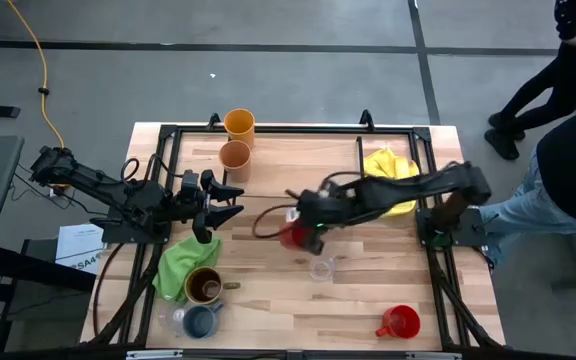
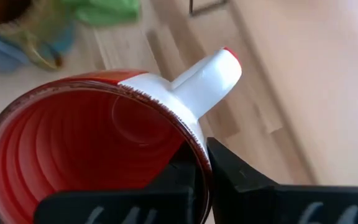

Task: Stack small to large cups/mugs on shelf
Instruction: Put the red and white mug on the shelf

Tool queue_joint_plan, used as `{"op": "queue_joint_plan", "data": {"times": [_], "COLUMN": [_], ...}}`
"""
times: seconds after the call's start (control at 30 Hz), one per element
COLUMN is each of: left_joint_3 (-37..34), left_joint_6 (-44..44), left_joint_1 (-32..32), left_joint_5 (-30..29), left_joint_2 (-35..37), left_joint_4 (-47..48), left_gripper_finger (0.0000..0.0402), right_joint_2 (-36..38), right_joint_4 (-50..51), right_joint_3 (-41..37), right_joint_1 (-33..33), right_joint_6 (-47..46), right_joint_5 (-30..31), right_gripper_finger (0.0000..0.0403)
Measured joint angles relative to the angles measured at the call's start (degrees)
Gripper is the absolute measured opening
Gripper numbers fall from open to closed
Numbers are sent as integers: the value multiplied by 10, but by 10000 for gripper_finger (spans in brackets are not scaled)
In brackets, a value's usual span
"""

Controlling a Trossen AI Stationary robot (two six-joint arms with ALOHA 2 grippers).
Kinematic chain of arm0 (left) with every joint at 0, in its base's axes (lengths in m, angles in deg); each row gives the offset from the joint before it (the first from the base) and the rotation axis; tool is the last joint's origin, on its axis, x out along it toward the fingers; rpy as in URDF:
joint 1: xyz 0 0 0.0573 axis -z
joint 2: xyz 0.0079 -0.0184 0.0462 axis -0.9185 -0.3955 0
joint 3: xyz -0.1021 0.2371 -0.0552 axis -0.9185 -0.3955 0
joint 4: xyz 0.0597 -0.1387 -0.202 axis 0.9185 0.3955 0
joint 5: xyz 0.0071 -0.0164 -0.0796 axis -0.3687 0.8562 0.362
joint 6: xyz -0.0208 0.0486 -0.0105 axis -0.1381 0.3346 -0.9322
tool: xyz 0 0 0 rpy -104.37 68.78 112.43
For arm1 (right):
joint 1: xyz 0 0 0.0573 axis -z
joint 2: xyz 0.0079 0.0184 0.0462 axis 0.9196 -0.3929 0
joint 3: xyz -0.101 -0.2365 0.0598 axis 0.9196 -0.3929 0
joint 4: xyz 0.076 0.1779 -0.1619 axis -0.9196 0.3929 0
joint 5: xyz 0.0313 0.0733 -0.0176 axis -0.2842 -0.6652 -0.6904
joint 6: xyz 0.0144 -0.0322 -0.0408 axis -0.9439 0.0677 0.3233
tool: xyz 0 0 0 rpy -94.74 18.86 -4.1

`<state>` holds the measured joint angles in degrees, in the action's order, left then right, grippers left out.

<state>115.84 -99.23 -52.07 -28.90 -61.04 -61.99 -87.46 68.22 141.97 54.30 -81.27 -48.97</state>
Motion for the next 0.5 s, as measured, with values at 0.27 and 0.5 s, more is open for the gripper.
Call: {"op": "queue_joint_plan", "data": {"times": [0.27,0.5], "left_joint_3": [0,0], "left_joint_6": [0,0], "left_joint_1": [0,0], "left_joint_5": [0,0], "left_joint_2": [0,0], "left_joint_4": [0,0], "left_gripper_finger": [241,241], "right_joint_2": [-118,-172], "right_joint_4": [-1,-5], "right_joint_3": [-1,-1], "right_joint_1": [18,25], "right_joint_6": [-53,-88], "right_joint_5": [-30,-66], "right_gripper_finger": [0,0]}}
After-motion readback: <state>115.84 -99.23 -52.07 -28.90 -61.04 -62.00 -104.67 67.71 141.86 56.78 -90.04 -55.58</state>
